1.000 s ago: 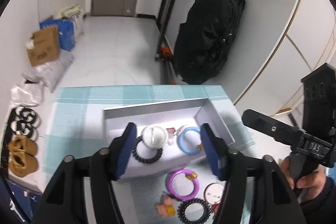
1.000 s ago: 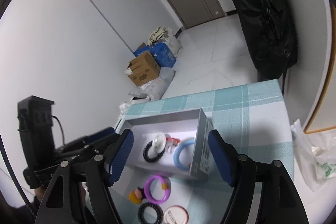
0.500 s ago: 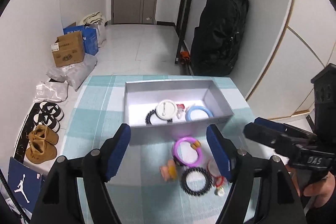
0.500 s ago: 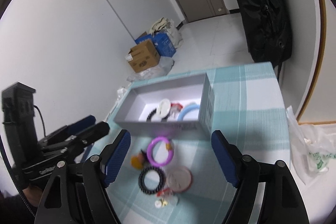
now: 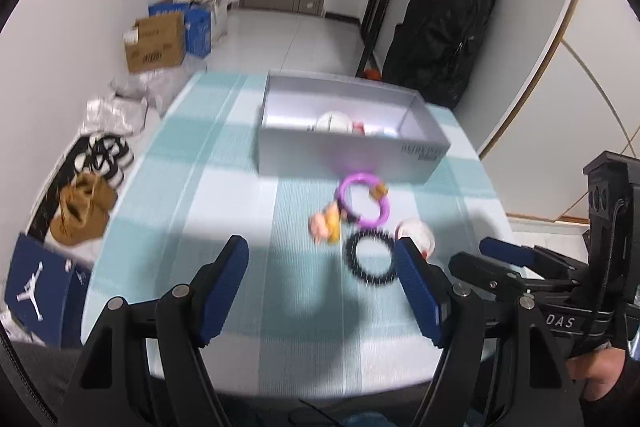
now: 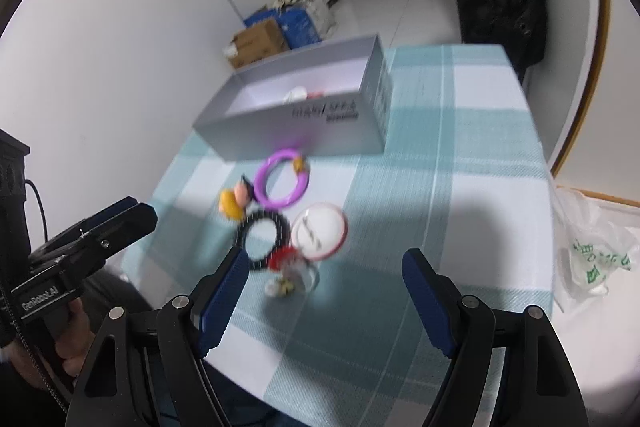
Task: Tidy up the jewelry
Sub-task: 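Withdraw both open tools from the box back over the table, then grasp the red clip with the right tool while the left grasps the small white charm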
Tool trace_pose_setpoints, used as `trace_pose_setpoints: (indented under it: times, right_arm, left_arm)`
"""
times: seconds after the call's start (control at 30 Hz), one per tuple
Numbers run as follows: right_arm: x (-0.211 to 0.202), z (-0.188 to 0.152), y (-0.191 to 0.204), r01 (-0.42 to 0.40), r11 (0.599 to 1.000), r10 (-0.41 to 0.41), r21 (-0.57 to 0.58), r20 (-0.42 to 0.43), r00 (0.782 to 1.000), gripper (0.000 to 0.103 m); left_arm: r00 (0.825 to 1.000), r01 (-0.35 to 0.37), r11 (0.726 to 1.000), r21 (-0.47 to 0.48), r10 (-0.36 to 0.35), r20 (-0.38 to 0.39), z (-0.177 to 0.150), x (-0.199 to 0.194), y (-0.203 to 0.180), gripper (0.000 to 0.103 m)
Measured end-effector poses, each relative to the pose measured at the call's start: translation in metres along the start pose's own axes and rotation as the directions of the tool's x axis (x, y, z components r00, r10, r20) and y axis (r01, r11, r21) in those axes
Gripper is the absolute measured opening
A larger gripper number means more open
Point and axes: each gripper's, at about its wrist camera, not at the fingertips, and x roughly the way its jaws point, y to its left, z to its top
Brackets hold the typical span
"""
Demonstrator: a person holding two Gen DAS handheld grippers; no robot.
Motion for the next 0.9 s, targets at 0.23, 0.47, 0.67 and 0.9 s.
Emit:
trace_pose_setpoints:
  times: [0.23, 0.47, 0.67, 0.9]
  right_arm:
    - [0.007, -0.005, 0.0, -0.025, 1.0, 0.025, 0.003, -0.021, 0.999, 0.076]
    - [0.015, -0.005, 0.001, -0.023, 1.0, 0.023, 0.005, -0.032, 0.999, 0.066]
    - [0.015, -0.004, 0.006, -0.023, 0.999, 0.022, -0.022, -0.042, 0.999, 0.05]
    - [0.02, -0.004, 0.018, -0.024, 0.997, 0.02, -0.072, -0.05, 0.999, 0.031]
  left_arm:
    - [0.999, -0.004, 1.0, 0.022, 0.005, -0.036, -0.011, 0.008, -0.002, 0.071]
    - [0.997, 0.007, 0.995, 0.096, 0.0, -0.075, -0.024, 0.013, -0.014, 0.071]
    - [0.998, 0.011, 0.993, 0.12, -0.002, -0.069, -0.025, 0.011, -0.017, 0.071]
    - [0.996, 0.022, 0.996, 0.081, -0.016, -0.085, -0.023, 0.015, -0.012, 0.071]
